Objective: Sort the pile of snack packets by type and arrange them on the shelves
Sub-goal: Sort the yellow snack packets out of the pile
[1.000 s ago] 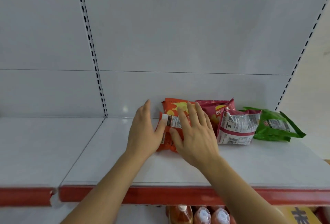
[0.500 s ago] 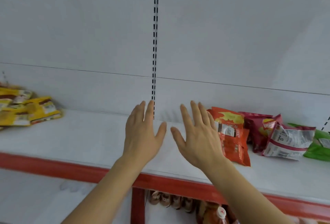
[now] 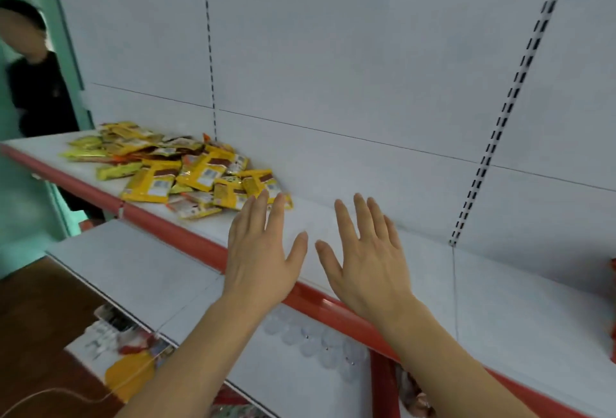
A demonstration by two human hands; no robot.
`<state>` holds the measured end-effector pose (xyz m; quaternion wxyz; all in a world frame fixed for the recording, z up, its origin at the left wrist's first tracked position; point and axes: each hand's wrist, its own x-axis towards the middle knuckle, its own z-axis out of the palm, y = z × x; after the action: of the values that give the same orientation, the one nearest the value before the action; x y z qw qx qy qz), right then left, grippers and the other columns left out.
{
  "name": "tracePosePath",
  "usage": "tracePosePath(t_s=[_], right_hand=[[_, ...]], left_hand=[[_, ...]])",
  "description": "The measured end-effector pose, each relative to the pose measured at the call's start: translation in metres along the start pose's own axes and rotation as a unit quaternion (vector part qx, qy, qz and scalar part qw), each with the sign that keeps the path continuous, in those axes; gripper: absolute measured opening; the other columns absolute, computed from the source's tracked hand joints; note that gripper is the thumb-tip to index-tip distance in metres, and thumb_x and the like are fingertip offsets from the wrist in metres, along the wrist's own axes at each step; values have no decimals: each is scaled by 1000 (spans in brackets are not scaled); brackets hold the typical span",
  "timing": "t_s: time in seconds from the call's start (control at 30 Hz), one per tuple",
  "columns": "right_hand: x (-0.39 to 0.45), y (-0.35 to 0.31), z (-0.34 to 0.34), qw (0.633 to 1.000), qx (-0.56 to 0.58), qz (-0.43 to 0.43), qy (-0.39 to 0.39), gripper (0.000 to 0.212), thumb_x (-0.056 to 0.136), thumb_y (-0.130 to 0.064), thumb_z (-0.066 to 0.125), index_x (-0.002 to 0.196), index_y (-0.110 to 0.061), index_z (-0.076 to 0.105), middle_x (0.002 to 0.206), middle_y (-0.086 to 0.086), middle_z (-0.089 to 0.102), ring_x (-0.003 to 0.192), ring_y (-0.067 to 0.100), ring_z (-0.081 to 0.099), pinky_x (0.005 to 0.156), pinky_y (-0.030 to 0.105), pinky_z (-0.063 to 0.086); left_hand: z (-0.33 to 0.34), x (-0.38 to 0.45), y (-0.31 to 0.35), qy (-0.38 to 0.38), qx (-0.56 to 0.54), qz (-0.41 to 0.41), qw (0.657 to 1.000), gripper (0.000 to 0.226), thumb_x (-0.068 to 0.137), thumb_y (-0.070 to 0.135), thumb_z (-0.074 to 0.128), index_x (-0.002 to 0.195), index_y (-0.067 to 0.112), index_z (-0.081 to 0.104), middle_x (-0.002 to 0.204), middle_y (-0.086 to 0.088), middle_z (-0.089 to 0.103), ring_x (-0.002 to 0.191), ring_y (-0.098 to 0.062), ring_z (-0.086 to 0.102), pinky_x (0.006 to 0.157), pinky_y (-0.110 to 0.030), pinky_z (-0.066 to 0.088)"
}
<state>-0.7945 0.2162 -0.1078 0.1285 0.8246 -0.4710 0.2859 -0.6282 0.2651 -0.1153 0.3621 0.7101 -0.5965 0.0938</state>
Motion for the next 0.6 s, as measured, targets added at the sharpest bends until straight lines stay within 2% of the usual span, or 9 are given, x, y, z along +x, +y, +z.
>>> tracePosePath(t_s=[0.2,0.3,0.43,0.6], right_hand=[[59,-90,58,997,51,-60,-7,71,96,-58,33,150,-13,43,156,20,38,146,40,32,116,55,33],[91,-124,86,994,75,-75,-4,71,96,-59,32,149,-14,44,156,20,38,146,40,31,114,57,34],[138,-153,115,995,80,-63,-2,71,96,-60,31,149,-14,44,155,20,39,145,40,34,114,57,35],[184,-155,149,998,46,-26,-24,76,95,-64,27,151,-16,41,156,19,39,146,40,32,115,55,31]], left_hand=[[-29,22,-104,19,41,-68,997,84,92,66,24,162,21,26,170,-7,21,158,-27,13,127,-45,13],[-38,41,-147,17,56,-93,994,74,100,59,37,162,21,24,171,-6,18,158,-26,11,127,-44,12],[-43,78,-184,-5,78,-91,993,71,103,56,38,163,21,22,171,-6,17,158,-26,12,126,-46,15],[-30,126,-222,-12,73,-71,995,77,96,57,35,162,19,25,167,-8,28,156,-28,20,126,-48,22]])
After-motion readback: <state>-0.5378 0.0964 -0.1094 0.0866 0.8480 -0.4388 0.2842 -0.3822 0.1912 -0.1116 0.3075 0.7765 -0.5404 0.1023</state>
